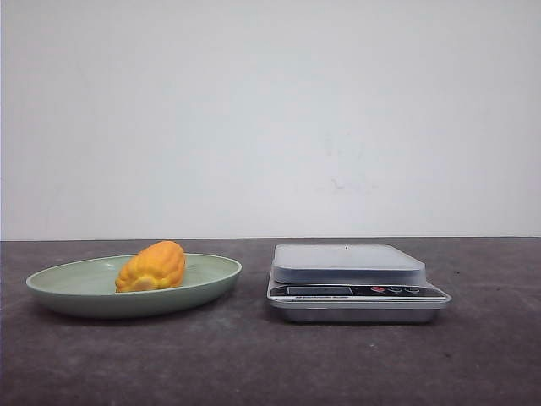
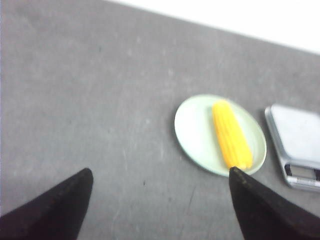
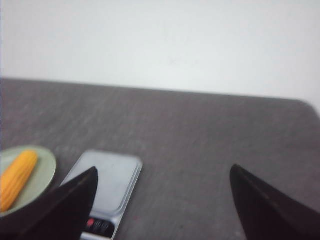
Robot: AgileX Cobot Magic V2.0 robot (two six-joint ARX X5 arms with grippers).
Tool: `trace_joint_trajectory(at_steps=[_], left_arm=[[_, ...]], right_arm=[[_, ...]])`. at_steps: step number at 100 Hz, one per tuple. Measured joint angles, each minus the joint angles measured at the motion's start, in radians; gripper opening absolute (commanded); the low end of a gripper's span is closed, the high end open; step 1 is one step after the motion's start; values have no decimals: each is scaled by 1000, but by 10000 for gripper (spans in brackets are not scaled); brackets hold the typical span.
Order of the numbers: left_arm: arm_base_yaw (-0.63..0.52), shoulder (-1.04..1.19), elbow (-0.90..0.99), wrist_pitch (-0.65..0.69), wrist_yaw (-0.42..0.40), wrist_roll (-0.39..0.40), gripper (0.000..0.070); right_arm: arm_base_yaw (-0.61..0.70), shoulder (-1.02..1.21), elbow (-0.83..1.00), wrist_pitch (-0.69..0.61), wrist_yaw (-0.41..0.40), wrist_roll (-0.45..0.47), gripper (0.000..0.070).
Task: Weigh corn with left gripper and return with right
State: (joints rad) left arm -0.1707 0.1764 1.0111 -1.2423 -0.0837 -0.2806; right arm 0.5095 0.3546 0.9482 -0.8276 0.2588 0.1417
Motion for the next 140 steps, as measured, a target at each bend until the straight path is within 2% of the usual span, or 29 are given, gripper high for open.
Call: trace_joint_trajectory(at_steps=[5, 13, 18, 24, 28, 52, 140], left_arm=[[0, -21, 0, 12, -10, 0, 447], [0, -64, -6, 30, -21, 1, 316], [0, -93, -15, 37, -22, 1, 231], [0, -119, -25, 38, -22, 2, 84], [0, -127, -32, 38, -22, 2, 0], [0, -128, -87, 35, -22, 6, 0], [0, -128, -87, 57, -22, 4, 0]], right_arm=[[0, 0, -31, 14, -12, 6, 482], [0, 0, -72, 51, -22, 18, 334], [0, 0, -90, 79, -23, 22, 204], [0, 0, -103, 113, -23, 24, 0], [0, 0, -108, 123, -23, 24, 4], [0, 0, -114, 137, -23, 23, 4], [0, 0, -114, 136, -23, 23, 4]])
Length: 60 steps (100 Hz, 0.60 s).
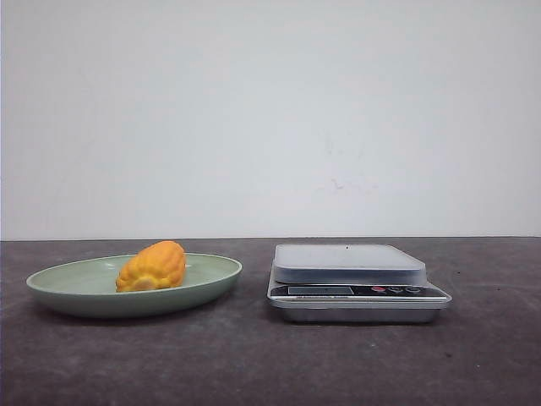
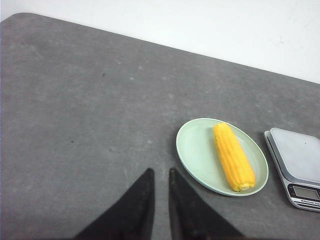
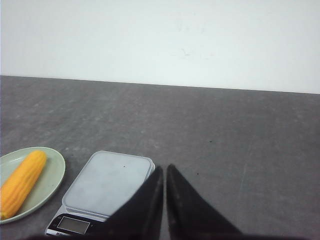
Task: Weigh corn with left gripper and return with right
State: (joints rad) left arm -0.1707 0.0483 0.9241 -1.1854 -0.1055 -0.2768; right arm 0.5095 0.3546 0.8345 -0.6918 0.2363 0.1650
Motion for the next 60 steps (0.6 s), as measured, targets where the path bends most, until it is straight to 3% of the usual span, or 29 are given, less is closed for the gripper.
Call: trace_joint_trajectory(at_steps=[24, 41, 60], left_arm=[[0, 0, 0, -10, -25, 101, 0], [0, 0, 0, -2, -26, 118, 0], [29, 0, -80, 224, -21, 108, 0]], right_arm=[[0, 0, 0, 0, 0, 0, 4], [0, 0, 0, 0, 0, 0, 4], [0, 0, 0, 0, 0, 0, 4]])
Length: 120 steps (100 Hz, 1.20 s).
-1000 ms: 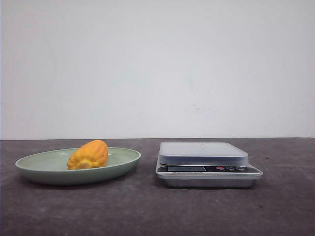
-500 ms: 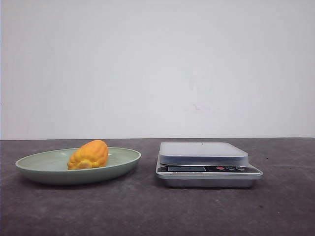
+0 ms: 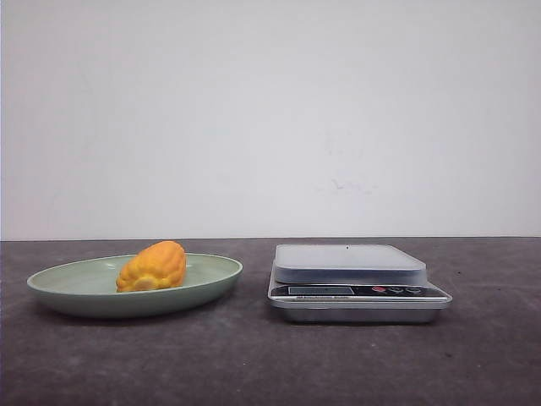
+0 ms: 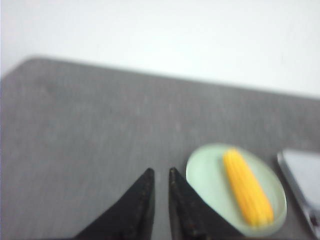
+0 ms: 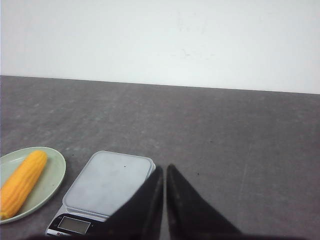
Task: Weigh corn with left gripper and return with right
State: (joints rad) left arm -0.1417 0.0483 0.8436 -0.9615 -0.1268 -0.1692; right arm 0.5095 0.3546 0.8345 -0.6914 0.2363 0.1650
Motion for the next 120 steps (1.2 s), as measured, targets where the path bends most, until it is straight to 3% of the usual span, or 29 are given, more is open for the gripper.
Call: trace_joint_trajectory(at_steps=[24, 66, 88, 120], left_arm=[[83, 0, -216, 298, 21, 1, 0], [92, -43, -687, 747, 44, 13, 0], [113, -43, -811, 848, 71, 13, 0], [137, -44, -812, 825, 75, 25, 0]], right_arm=[[0, 0, 0, 0, 0, 0, 4], [0, 0, 0, 0, 0, 0, 4], [0, 0, 0, 0, 0, 0, 4], [0, 0, 0, 0, 0, 0, 4]])
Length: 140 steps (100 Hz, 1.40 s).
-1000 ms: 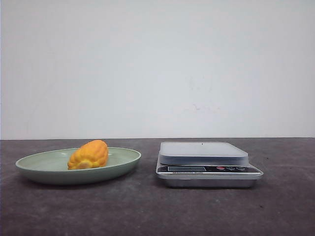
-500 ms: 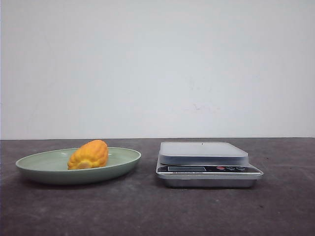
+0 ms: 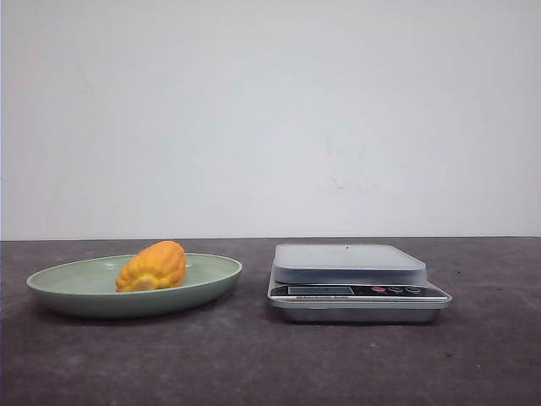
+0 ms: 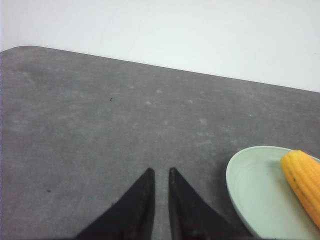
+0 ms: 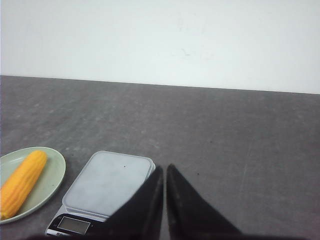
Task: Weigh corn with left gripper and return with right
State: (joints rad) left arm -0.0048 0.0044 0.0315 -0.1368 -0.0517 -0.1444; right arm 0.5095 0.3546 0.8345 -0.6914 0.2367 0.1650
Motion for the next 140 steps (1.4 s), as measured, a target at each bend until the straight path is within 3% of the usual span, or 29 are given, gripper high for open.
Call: trace_joint_trajectory(at_steps=[9, 110, 122, 140], left_arm=[[0, 0, 0, -48, 0, 0, 0], [0, 1, 0, -46, 3, 2, 0], [0, 1, 0, -46, 3, 2, 0], [0, 1, 0, -46, 3, 2, 0]], right_arm=[[0, 0, 0, 0, 0, 0, 4], [-6, 0, 0, 4, 18, -21, 4], [-112, -32, -21, 65, -4, -58, 4], [-299, -135, -211, 298, -62, -90, 4]])
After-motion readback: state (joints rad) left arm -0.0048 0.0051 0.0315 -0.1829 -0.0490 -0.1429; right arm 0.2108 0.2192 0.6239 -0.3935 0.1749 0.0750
